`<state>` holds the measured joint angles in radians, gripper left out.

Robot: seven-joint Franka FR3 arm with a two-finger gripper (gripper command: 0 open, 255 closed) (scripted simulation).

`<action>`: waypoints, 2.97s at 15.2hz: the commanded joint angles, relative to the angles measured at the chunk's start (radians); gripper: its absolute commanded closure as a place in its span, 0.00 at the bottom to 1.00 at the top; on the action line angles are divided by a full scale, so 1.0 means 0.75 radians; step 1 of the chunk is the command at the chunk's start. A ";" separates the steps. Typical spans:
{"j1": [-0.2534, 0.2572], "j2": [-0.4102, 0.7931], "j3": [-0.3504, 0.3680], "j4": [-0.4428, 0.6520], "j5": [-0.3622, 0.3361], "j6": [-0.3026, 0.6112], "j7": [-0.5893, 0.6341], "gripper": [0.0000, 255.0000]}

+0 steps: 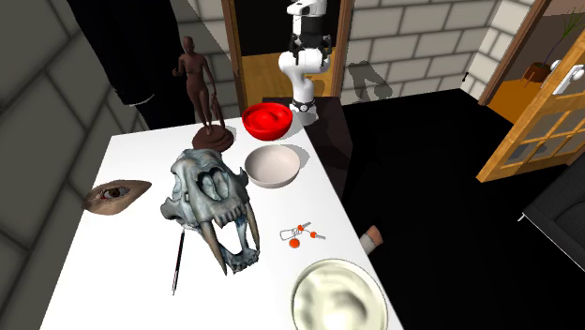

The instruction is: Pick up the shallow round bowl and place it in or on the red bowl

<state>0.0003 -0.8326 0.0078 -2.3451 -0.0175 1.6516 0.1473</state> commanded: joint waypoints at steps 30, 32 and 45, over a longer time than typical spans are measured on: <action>-0.039 1.413 -0.051 0.811 -0.032 0.481 -0.046 0.00; -0.040 1.424 -0.051 0.790 -0.033 0.513 -0.046 0.00; -0.041 1.445 -0.052 0.755 -0.033 0.570 -0.046 1.00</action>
<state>-0.0307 0.2514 -0.0311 -1.7791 -0.0421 2.0790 0.1130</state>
